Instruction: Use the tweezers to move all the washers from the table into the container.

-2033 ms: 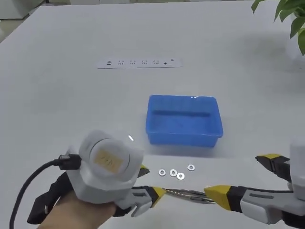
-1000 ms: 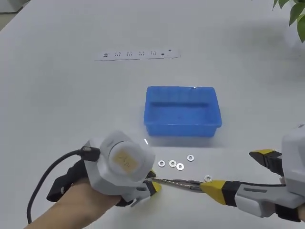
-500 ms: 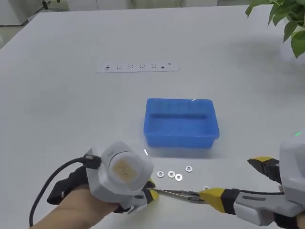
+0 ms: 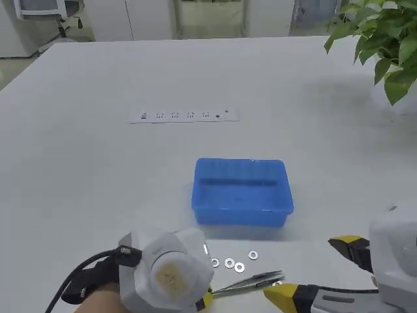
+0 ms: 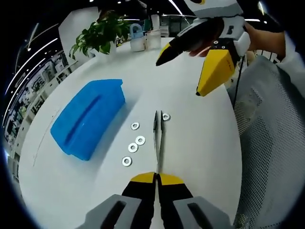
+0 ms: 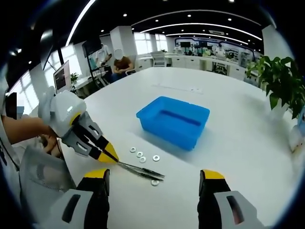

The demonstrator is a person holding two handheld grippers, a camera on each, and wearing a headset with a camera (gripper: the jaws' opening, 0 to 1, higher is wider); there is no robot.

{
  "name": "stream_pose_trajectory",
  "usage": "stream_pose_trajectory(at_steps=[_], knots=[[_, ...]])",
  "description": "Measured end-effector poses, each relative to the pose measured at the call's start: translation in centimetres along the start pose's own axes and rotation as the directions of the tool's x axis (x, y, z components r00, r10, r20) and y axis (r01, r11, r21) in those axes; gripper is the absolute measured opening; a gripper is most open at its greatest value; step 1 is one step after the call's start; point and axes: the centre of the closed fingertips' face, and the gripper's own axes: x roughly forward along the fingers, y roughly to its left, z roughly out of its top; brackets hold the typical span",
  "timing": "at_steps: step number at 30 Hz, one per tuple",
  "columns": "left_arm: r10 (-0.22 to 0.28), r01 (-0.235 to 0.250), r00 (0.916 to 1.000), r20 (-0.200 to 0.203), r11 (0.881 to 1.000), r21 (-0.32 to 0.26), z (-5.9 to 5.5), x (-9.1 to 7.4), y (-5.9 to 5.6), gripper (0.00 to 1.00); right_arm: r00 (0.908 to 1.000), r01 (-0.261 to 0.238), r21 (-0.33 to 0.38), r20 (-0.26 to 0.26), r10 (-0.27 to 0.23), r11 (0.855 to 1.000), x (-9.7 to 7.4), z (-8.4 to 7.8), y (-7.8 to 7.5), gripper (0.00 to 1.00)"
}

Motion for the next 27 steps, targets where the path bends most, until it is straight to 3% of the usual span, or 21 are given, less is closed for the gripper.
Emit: stream_pose_trajectory(at_steps=[4,6,13,16,22,27], knots=[[0.011,-0.009,0.9986,0.052,0.999,-0.031,1.5,-1.2,-0.1,0.0,0.9996,-0.029,-0.038,-0.009,0.028,0.999,0.8,-0.2,1.0,0.72],[0.015,-0.013,0.9976,0.067,0.999,-0.034,2.1,-1.8,-0.2,0.0,0.9971,-0.068,-0.055,-0.038,0.066,0.996,1.6,-1.0,1.8,0.68],[0.05,-0.042,0.9868,0.154,0.998,-0.055,5.4,-3.9,0.0,0.0,0.9937,-0.09,-0.155,-0.079,0.079,0.984,3.6,-2.0,2.2,0.59],[0.061,-0.054,0.9826,0.175,0.998,-0.042,6.5,-4.4,-0.1,0.0,0.9922,-0.107,-0.156,-0.079,0.096,0.982,4.2,-1.7,2.3,0.6],[0.065,-0.057,0.976,0.208,0.997,-0.046,7.9,-4.6,0.0,0.0,0.9859,-0.162,-0.139,-0.067,0.154,0.977,4.9,-0.8,2.8,0.44],[0.058,-0.036,0.9605,0.272,0.996,-0.087,9.5,-5.2,0.2,0.0,0.9858,-0.166,-0.157,-0.051,0.16,0.973,4.7,-0.1,3.0,0.33]])
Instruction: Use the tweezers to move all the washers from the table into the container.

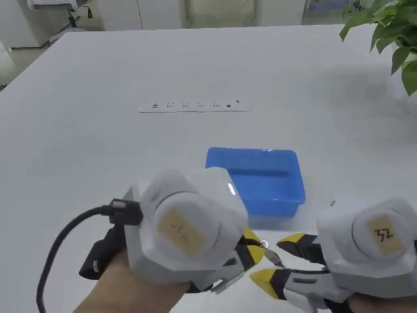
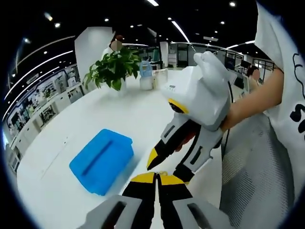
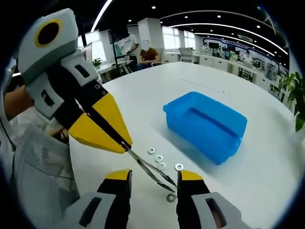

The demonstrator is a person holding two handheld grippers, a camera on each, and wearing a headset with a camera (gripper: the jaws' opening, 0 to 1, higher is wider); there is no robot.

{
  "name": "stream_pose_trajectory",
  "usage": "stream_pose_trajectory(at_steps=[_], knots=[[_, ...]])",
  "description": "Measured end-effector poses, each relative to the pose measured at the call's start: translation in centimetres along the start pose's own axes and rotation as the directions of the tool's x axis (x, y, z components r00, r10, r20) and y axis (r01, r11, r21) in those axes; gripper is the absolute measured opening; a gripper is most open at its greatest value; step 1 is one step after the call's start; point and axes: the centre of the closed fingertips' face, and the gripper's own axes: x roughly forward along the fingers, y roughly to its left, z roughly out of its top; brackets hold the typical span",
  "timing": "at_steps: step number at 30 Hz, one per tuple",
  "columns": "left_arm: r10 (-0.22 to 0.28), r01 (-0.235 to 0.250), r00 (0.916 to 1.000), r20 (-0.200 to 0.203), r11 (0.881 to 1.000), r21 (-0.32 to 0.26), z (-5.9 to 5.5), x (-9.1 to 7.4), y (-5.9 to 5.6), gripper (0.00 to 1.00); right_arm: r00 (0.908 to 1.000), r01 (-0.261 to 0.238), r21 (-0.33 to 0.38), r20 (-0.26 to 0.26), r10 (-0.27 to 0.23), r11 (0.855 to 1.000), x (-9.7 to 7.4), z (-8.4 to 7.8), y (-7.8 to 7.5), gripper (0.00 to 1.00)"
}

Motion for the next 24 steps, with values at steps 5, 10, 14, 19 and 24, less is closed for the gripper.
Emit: stream_pose_trajectory(at_steps=[5,10,14,19,24], knots=[[0.013,-0.012,0.9984,0.056,1.0,-0.022,1.6,-0.6,0.5,0.0,0.9999,-0.006,-0.004,0.015,0.006,1.0,-0.3,0.6,0.2,0.19],[0.024,-0.024,0.9966,0.079,1.0,0.002,2.6,-1.5,0.7,0.0,0.9977,-0.017,-0.004,0.066,0.017,1.0,-0.6,2.2,0.6,0.09],[0.028,-0.032,0.9976,0.063,0.997,0.066,2.5,-2.2,0.7,0.0,0.9974,-0.026,-0.043,0.065,0.029,0.999,-0.2,3.0,1.0,0.08],[0.045,-0.048,0.9983,0.036,0.994,0.095,2.2,-2.7,1.1,0.0,0.9967,-0.042,-0.08,0.066,0.048,0.996,0.6,3.7,1.4,0.08],[0.069,-0.07,0.9976,0.008,0.993,0.096,1.4,-2.8,1.9,0.0,0.9955,-0.062,-0.093,0.065,0.068,0.994,1.9,4.1,1.7,0.08]])
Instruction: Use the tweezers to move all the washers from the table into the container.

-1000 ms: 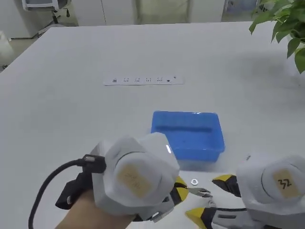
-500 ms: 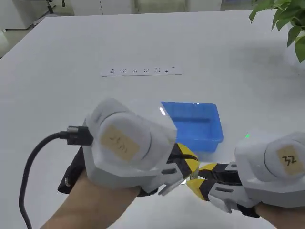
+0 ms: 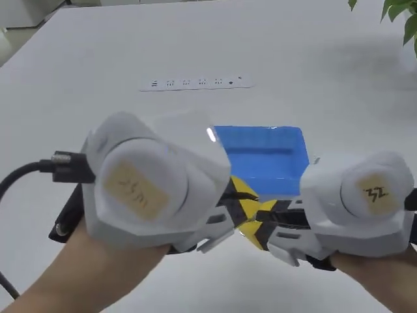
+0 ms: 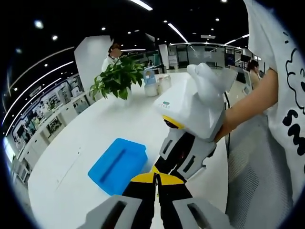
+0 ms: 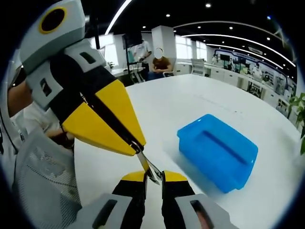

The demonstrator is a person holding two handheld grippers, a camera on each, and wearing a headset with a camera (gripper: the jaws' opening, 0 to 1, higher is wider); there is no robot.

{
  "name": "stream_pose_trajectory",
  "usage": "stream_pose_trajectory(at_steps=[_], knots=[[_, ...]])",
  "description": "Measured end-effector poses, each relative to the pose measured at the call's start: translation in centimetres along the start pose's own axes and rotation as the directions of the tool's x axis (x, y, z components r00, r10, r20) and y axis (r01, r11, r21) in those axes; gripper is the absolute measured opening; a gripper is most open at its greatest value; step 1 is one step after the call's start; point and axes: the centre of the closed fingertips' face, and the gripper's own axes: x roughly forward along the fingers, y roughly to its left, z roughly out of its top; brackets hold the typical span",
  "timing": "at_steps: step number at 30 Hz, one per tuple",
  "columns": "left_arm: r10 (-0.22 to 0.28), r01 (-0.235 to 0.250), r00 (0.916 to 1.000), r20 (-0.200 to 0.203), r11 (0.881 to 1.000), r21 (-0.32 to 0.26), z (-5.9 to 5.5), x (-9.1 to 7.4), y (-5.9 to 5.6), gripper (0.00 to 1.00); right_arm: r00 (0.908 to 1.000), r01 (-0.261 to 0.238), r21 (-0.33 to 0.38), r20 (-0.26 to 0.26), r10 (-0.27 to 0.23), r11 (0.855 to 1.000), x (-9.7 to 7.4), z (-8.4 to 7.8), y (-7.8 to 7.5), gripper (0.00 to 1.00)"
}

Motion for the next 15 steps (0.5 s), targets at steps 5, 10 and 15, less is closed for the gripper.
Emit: stream_pose_trajectory(at_steps=[5,10,15], knots=[[0.013,-0.013,0.9996,-0.025,1.0,-0.009,-1.2,0.2,0.5,0.0,0.9998,-0.017,0.013,-0.005,0.018,1.0,1.2,-0.2,0.0,0.08],[0.022,-0.023,0.9989,-0.041,1.0,-0.014,-1.9,0.3,1.0,0.0,0.9992,-0.039,0.069,0.007,0.039,0.997,2.1,-0.3,-0.1,0.08],[0.022,-0.024,0.998,-0.06,0.999,-0.037,-2.9,0.4,1.5,0.0,0.9985,-0.051,0.08,-0.013,0.052,0.995,2.7,-0.9,-0.2,0.09]])
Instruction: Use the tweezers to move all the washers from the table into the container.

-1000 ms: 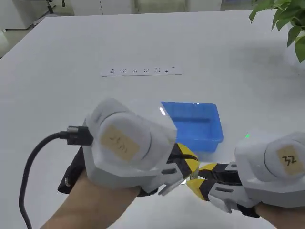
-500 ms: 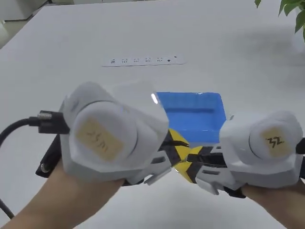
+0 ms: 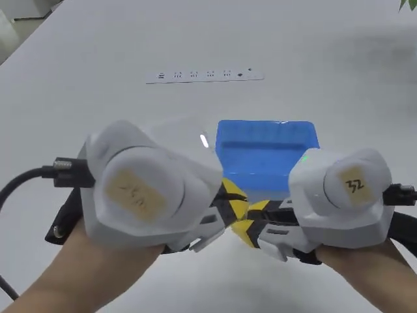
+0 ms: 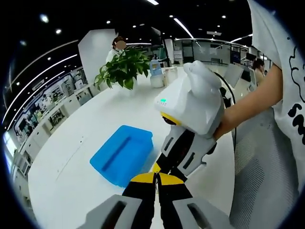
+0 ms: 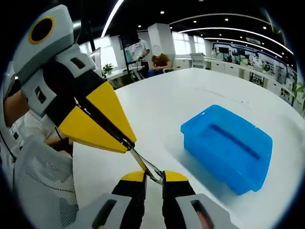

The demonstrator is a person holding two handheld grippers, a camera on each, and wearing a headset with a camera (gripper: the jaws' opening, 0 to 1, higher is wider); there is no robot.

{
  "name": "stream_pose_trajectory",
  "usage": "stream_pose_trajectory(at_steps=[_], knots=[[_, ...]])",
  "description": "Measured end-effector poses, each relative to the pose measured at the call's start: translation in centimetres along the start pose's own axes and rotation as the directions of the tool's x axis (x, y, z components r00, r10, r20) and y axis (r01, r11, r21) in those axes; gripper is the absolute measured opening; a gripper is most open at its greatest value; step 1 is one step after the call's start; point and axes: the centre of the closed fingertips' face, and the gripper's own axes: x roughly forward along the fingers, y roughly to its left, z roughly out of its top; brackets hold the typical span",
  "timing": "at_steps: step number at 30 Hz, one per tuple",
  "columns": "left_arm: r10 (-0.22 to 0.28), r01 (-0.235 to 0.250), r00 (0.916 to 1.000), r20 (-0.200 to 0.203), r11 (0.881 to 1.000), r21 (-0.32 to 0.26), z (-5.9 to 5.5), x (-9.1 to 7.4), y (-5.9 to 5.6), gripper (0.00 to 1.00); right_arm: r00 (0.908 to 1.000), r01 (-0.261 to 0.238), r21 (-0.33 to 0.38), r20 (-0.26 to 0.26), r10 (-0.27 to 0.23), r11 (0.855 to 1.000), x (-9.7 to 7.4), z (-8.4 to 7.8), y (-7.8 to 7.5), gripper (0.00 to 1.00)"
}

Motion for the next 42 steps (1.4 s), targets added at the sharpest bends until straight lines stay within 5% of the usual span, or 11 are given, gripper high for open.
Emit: stream_pose_trajectory(at_steps=[9,20,32,42], knots=[[-0.002,0.003,0.9999,0.014,0.999,-0.033,0.0,-0.2,0.0,0.0,1.0,-0.005,0.018,-0.001,0.006,1.0,0.0,0.0,0.1,0.09],[-0.014,0.014,0.9999,0.005,1.0,-0.015,0.6,-0.1,-0.6,0.0,0.9993,0.031,-0.074,-0.017,-0.033,0.997,-0.4,-0.2,0.0,0.06],[0.044,-0.046,0.9963,0.075,0.998,0.03,4.4,-2.6,0.9,0.0,0.9953,0.081,-0.155,0.065,-0.072,0.985,-2.7,4.3,-0.2,0.05],[0.099,-0.109,0.9879,0.119,0.991,0.078,6.4,-3.2,2.3,0.0,0.9866,0.124,-0.17,0.127,-0.103,0.978,-3.6,6.7,-1.2,0.04]])
